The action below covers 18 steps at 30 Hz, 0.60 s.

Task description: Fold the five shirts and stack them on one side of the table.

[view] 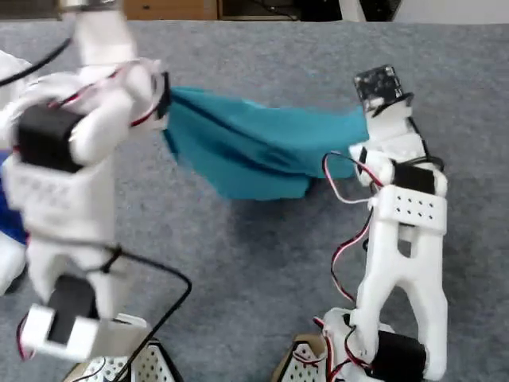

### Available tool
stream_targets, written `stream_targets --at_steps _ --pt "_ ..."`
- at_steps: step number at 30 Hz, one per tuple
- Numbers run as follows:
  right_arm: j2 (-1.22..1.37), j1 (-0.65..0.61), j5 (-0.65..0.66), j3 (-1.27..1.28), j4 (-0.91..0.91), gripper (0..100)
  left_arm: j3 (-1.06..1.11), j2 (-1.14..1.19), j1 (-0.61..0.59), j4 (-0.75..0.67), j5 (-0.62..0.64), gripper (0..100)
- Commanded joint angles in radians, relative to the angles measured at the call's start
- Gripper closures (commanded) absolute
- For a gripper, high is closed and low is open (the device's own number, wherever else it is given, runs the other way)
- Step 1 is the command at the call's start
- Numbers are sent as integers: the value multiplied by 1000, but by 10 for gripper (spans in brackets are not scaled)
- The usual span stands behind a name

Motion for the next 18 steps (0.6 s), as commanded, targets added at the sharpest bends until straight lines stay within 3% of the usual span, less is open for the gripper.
stream_targets --at_steps 1,4,8,18 --pt "-36 -12 -31 -156 3 797 207 -162 15 12 -14 981" --pt "50 -61 -26 -286 3 797 508 -249 103 11 -11 981" --pt "328 -154 -25 -552 64 797 769 -298 106 -38 -14 981" --pt "1161 -414 52 -1544 420 797 967 -223 8 -69 -92 980"
